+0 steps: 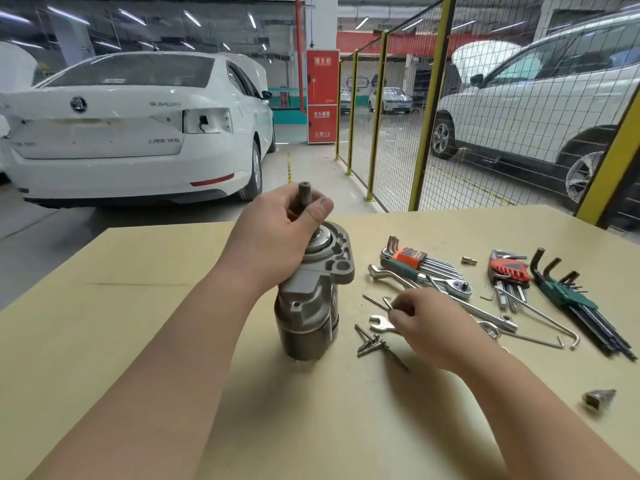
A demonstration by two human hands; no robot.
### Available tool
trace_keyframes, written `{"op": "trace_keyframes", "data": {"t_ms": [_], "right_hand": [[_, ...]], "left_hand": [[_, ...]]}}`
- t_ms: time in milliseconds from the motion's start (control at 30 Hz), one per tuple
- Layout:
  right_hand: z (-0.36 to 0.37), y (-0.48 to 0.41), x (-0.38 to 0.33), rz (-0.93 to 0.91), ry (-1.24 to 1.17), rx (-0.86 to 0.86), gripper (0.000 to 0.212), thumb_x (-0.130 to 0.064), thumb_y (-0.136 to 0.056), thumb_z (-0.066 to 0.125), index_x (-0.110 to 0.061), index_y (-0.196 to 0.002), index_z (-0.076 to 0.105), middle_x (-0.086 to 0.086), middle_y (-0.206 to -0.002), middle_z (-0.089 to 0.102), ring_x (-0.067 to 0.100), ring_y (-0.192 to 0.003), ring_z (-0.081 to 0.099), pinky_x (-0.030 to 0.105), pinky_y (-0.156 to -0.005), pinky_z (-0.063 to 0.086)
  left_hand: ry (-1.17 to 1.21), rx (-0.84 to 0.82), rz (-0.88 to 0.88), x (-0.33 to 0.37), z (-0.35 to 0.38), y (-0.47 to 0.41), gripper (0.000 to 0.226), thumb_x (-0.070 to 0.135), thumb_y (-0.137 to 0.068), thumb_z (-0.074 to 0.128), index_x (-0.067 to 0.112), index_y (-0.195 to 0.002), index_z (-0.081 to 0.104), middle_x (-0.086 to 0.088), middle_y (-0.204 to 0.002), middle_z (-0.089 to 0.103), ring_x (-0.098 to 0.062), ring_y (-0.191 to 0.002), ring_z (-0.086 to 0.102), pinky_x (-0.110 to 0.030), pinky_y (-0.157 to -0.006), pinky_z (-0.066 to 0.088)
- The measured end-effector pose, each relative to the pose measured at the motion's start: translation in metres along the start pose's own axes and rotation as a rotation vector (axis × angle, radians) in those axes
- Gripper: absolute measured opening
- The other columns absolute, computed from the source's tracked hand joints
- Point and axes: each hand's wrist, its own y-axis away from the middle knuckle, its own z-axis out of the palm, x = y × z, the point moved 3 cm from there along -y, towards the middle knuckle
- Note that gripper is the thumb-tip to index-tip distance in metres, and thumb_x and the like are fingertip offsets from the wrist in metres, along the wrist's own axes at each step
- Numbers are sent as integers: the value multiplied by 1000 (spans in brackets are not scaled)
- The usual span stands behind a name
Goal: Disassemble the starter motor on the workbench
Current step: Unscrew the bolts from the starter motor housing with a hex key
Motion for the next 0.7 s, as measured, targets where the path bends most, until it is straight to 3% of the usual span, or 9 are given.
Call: {"op": "trace_keyframes", "data": {"t_ms": [133, 267, 367, 533, 633, 700], "right_hand": [[5, -2, 3, 11, 53, -8, 15, -25, -85, 51, -22, -79, 64, -6, -74, 63, 13, -70, 58, 25, -56, 43], [8, -5, 7, 37, 77, -15, 14, -27, -85, 52, -20, -83, 65, -4, -78, 64, 14, -72, 58, 23, -54, 41], [10, -8, 11, 57, 105, -31, 15, -29, -85, 53, -21, -84, 65, -5, -80, 63, 15, -75, 59, 24, -55, 41], [11, -9, 6, 60, 184, -17, 20, -40, -87, 51, -24, -84, 63, -6, -80, 63, 15, -77, 59, 27, -62, 47], [8, -2, -15, -84, 156, 90, 18, -43, -87, 51, -30, -95, 60, -13, -89, 63, 11, -81, 55, 28, -70, 48], [8, 6, -39, -289, 44, 128, 34, -50, -84, 53, -32, -113, 55, -16, -99, 57, 6, -88, 51, 26, -75, 44]], "left_hand": [[-34, 47, 86, -2, 0, 4, 18, 39, -96, 53, 27, -82, 58, 10, -75, 65, -5, -74, 59, -20, -70, 43], [96, 164, 8, -23, -17, 9, 19, 32, -99, 50, 22, -84, 56, 9, -72, 67, 0, -77, 65, -9, -69, 44], [329, 242, -93, -48, -30, 26, 21, 31, -100, 46, 19, -84, 51, 4, -78, 71, -6, -92, 69, -22, -81, 50], [608, 335, -282, -82, -48, 58, 31, 30, -98, 44, 23, -74, 60, -7, -98, 75, -17, -104, 68, -36, -87, 49], [729, 386, -367, -86, -53, 64, 37, 22, -102, 39, 16, -71, 58, -10, -94, 75, -20, -104, 68, -38, -86, 50], [785, 397, -388, -85, -53, 64, 43, 22, -103, 39, 17, -65, 59, -13, -92, 75, -22, -103, 68, -39, -88, 50]]}}
